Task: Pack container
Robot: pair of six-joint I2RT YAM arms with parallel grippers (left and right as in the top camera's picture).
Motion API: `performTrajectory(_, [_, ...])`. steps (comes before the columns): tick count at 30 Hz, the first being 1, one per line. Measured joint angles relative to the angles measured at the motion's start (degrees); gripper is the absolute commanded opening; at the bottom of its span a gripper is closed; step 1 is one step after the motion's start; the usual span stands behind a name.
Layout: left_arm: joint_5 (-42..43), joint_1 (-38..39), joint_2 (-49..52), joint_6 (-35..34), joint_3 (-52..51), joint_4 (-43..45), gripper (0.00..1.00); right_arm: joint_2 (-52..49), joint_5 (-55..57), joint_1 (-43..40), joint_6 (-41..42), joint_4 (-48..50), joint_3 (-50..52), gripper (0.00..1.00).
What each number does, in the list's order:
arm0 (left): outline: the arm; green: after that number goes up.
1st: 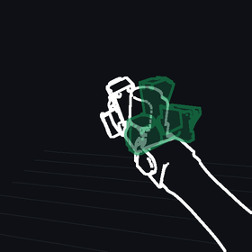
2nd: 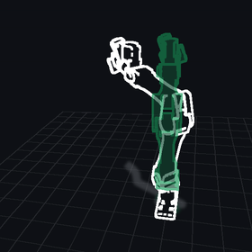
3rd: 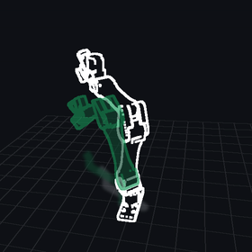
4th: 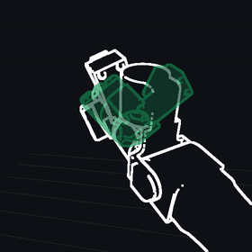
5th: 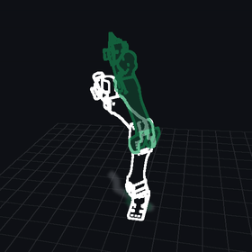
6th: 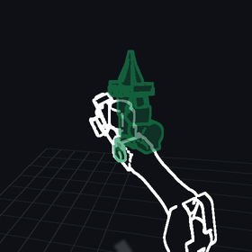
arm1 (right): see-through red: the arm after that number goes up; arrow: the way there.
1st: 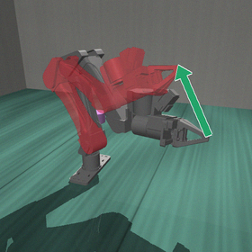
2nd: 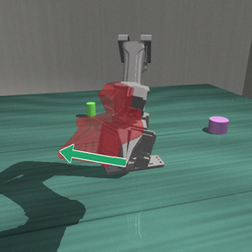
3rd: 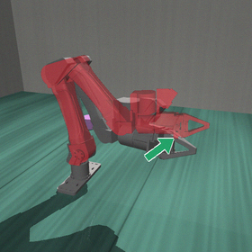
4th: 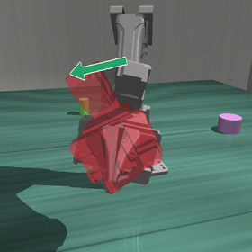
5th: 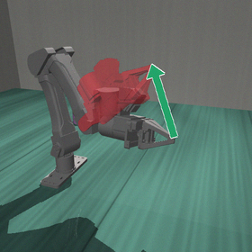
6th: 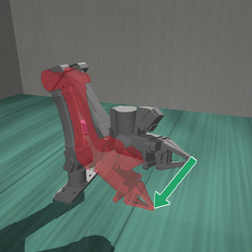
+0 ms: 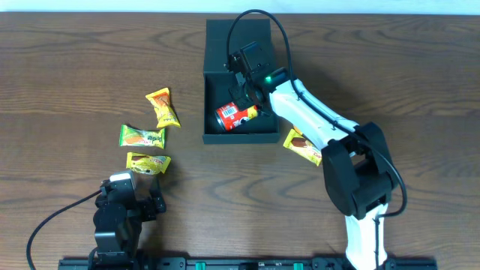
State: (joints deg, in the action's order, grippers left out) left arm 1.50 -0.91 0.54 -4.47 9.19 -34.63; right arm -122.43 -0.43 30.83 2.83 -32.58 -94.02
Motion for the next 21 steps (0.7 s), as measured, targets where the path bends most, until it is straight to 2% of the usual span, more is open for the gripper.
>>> performTrajectory(21, [0.00,0.00,0.00,-0.02,0.00,0.00,0.95,-0.48,-0.44,0.00,1.97,-13.77,-1.20,0.01])
